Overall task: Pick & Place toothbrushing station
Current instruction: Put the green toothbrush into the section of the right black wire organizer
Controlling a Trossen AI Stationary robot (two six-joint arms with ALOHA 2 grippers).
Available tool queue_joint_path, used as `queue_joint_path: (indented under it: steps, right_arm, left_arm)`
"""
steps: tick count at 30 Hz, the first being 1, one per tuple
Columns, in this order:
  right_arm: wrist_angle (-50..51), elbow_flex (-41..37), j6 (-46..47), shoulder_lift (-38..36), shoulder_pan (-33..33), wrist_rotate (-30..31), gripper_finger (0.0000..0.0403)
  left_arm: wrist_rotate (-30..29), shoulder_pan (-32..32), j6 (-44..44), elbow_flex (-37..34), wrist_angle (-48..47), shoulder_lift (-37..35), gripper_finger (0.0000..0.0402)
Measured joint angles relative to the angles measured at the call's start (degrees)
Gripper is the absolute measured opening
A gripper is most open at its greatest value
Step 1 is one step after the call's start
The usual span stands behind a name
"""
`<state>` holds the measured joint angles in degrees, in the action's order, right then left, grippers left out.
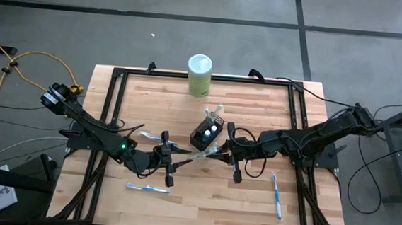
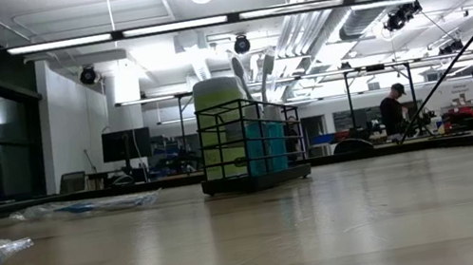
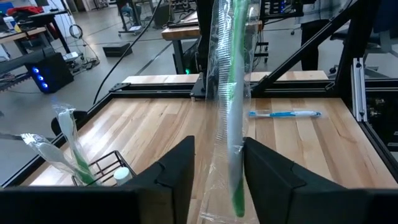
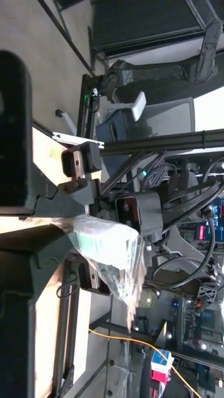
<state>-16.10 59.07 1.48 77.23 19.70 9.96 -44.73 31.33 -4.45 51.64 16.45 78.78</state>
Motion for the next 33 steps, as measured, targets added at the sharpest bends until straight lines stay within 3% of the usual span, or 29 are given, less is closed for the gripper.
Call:
queue_joint_path:
  steps: [11, 20, 26, 33]
  right_arm:
    - [5.7, 0.0, 3.6, 0.0, 0.0, 0.4, 0.0004]
    - [11.1, 0.0, 4.5, 0.0, -0.4, 5.7, 0.0004]
    - [14.6, 0.0, 4.7, 0.0, -3.9, 9.6, 0.0004]
    - [16.6, 0.0, 4.8, 0.0, -11.2, 9.3, 0.0004]
  left_arm:
    - [0.0, 0.3, 0.2, 0.0, 0.6, 0.0, 0.0138]
    - [0.0, 1.5, 0.2, 0.0, 0.9, 0.0, 0.0138]
    - [0.0, 1.5, 0.1, 0.0, 0.8, 0.0, 0.0138]
    - [-0.1, 1.5, 0.1, 0.0, 0.8, 0.0, 0.0138]
